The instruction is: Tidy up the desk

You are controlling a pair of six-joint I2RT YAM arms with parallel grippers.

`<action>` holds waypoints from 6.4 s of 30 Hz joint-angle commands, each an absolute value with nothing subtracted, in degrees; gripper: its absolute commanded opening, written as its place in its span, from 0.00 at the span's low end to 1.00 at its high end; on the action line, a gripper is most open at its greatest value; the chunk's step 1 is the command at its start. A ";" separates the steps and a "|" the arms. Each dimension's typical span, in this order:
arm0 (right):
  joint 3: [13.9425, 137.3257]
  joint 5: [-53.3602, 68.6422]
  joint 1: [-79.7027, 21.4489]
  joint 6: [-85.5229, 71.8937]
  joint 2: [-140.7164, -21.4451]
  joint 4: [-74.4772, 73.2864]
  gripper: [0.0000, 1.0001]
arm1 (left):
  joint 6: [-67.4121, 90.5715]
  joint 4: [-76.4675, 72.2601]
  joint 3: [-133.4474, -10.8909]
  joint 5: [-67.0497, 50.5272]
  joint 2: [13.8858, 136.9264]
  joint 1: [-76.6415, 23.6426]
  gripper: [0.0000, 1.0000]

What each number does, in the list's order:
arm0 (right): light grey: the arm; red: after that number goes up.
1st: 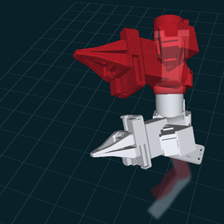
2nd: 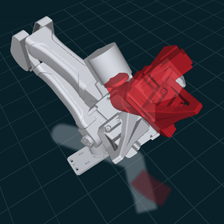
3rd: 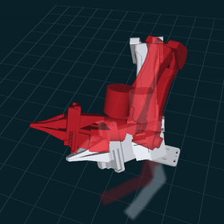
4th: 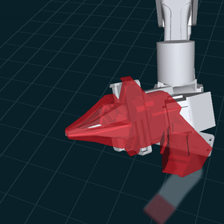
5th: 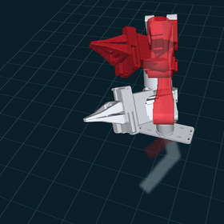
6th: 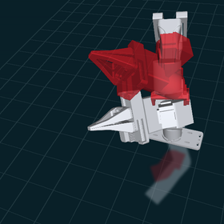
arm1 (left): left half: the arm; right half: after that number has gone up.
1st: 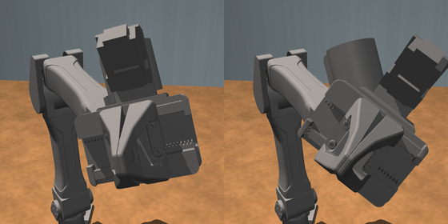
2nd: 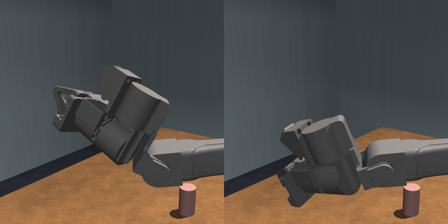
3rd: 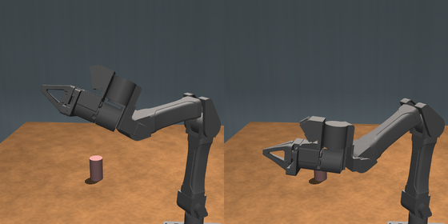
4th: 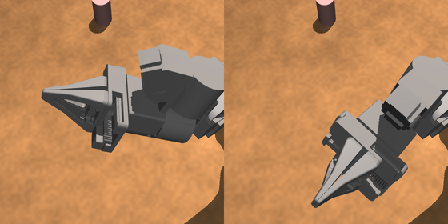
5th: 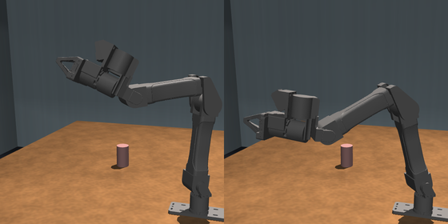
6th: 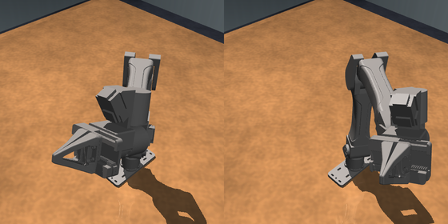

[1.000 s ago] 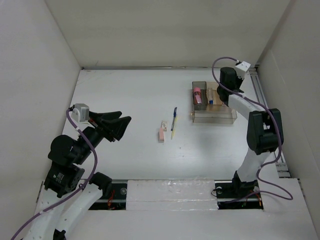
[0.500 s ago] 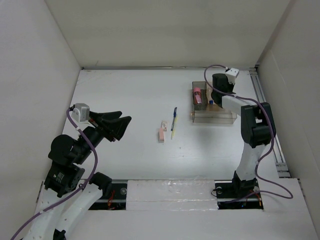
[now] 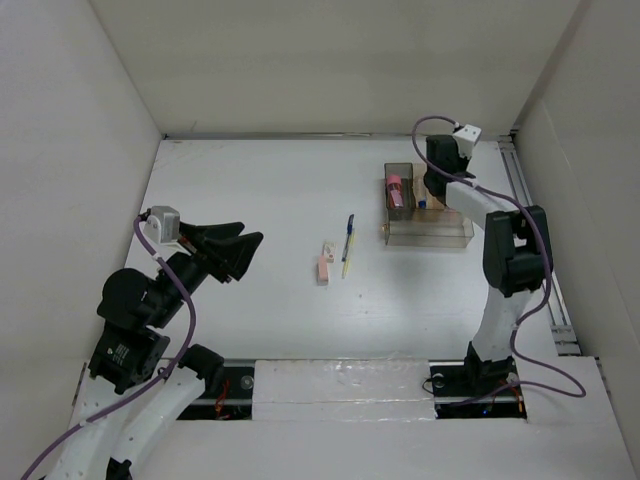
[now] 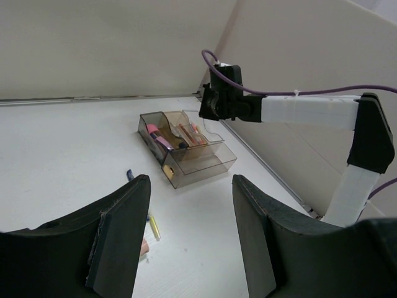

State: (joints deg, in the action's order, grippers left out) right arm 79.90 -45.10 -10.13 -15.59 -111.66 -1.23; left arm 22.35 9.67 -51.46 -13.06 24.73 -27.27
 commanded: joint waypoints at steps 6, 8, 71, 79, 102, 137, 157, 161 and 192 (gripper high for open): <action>86.04 -28.94 -17.66 -29.77 -100.90 -10.89 0.00 | 21.80 7.38 -51.86 -13.10 25.40 -27.42 0.51; 85.79 -23.68 -21.52 -32.07 -99.76 -13.88 0.00 | 21.80 7.38 -51.77 -12.83 25.31 -27.42 0.51; 67.50 -26.37 -29.40 -35.61 -92.84 -8.62 0.00 | 21.88 7.12 -51.77 -13.62 26.10 -27.42 0.52; 74.35 -28.53 -8.79 -28.75 -96.06 -6.60 0.00 | 21.71 7.29 -51.94 -13.36 25.23 -27.42 0.52; 78.22 -41.40 -4.92 -11.87 -106.87 3.25 0.00 | 21.80 7.03 -51.77 -13.98 25.31 -27.42 0.52; 81.04 -27.24 -20.97 -28.03 -99.41 -9.75 0.00 | 21.88 7.21 -51.59 -13.80 26.72 -27.42 0.52; 74.09 -29.09 -42.19 -39.81 -111.52 -8.44 0.38 | 22.06 6.68 -51.42 -14.68 26.63 -26.37 0.52; 74.88 -28.66 -42.19 -40.34 -114.25 -8.88 0.36 | 22.06 6.86 -51.42 -14.94 26.28 -26.37 0.52; 83.49 -26.44 -9.15 -30.33 -101.77 -12.31 0.00 | 21.97 6.68 -51.68 -15.55 25.75 -26.37 0.53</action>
State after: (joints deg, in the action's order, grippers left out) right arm 80.75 -27.09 -11.64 -32.40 -99.15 -12.27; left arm 22.37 9.26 -51.46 -14.61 25.71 -26.55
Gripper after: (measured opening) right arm 0.044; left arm 0.522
